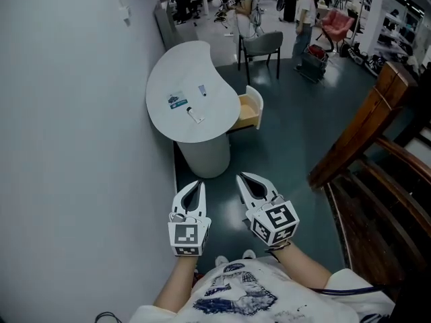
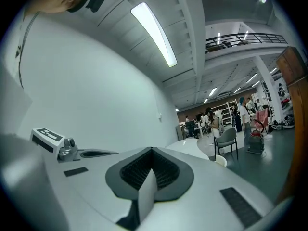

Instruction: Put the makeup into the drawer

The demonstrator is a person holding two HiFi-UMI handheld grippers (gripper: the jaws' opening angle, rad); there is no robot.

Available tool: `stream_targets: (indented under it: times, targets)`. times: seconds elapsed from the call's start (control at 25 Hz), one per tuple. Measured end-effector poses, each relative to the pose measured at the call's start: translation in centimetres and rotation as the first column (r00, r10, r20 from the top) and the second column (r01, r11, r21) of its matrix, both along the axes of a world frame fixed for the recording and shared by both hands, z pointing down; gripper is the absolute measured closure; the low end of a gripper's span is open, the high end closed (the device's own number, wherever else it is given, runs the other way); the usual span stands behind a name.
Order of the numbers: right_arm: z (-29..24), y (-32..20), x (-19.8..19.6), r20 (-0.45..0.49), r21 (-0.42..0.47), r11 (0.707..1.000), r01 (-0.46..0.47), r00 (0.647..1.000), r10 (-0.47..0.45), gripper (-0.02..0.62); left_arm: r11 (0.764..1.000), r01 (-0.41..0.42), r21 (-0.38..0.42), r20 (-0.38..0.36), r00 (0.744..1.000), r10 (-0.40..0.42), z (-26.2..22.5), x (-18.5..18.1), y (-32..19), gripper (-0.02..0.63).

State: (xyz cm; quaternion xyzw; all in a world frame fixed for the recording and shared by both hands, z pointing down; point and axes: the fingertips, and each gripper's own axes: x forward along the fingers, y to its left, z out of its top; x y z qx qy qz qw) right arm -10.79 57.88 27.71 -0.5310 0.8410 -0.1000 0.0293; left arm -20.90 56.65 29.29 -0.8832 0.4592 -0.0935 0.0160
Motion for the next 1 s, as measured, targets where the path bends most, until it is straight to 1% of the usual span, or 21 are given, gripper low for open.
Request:
stream_targets:
  times: [0.28, 0.52, 0.76, 1.0]
  targets:
    - [0.8, 0.0, 3.9, 0.030, -0.018, 1.000, 0.018, 0.999, -0.018, 0.575, 1.000, 0.004, 0.003, 0.017, 1.000, -0.004, 0.2, 3.9, 0.4, 0.560]
    - [1.4, -1.0, 5.1, 0.053, -0.021, 0.999, 0.027, 0.998, -0.026, 0.575, 1.000, 0.005, 0.003, 0.028, 1.000, -0.005, 0.5, 5.1, -0.5, 0.560]
    - [2.5, -3.9, 5.3, 0.057, -0.051, 0.998, 0.031, 0.998, -0.028, 0.575, 1.000, 0.001, -0.010, 0.023, 1.000, -0.001, 1.0, 5.4, -3.5, 0.560]
    - [3.5, -9.5, 5.5, 0.045, -0.066, 0.998, 0.019, 0.999, -0.016, 0.575, 1.000, -0.011, -0.012, 0.012, 1.000, 0.012, 1.8, 5.7, -9.4, 0.560]
